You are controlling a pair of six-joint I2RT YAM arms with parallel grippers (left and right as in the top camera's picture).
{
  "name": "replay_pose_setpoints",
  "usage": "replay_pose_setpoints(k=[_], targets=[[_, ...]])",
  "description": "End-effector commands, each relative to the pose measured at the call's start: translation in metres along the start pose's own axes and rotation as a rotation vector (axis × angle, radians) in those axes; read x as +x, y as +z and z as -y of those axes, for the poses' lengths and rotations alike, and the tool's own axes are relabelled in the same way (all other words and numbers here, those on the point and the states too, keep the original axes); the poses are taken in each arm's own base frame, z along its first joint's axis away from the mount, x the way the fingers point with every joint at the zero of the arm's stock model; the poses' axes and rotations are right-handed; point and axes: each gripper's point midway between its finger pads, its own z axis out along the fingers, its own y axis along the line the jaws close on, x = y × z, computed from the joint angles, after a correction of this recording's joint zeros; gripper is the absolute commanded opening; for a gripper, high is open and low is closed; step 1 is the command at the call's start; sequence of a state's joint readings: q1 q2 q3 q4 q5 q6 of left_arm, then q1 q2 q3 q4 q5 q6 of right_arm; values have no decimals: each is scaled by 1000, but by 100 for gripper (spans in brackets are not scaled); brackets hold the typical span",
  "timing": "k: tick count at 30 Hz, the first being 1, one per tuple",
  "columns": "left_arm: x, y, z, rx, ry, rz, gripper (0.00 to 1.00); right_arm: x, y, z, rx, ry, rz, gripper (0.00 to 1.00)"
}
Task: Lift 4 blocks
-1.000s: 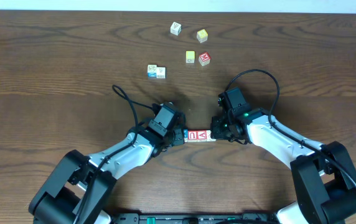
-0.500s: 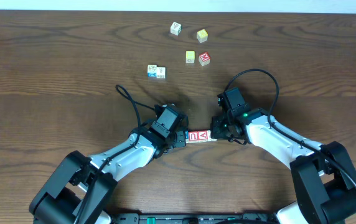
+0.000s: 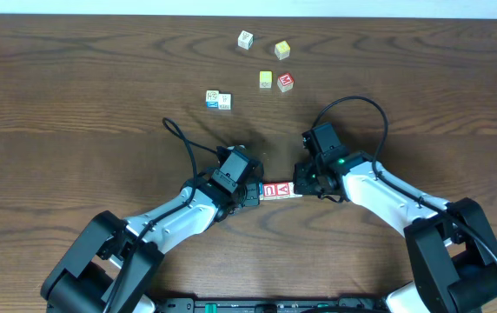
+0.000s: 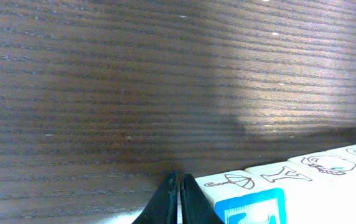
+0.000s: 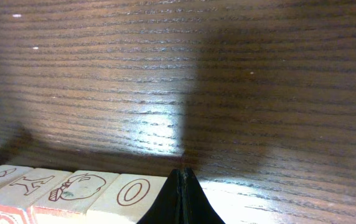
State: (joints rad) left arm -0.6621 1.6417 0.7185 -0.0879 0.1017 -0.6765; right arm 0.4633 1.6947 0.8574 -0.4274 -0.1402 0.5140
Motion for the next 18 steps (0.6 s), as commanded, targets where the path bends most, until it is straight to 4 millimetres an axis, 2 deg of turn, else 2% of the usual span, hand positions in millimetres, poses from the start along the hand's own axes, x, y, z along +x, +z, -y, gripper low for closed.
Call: replay_pose_setpoints(k=[1, 18], targets=[[7, -4, 37, 128, 50, -52, 7, 18, -5, -54, -199, -74, -83, 2], [-8, -5, 22, 109, 40, -30, 8, 17, -5, -51, -181, -73, -77, 1]])
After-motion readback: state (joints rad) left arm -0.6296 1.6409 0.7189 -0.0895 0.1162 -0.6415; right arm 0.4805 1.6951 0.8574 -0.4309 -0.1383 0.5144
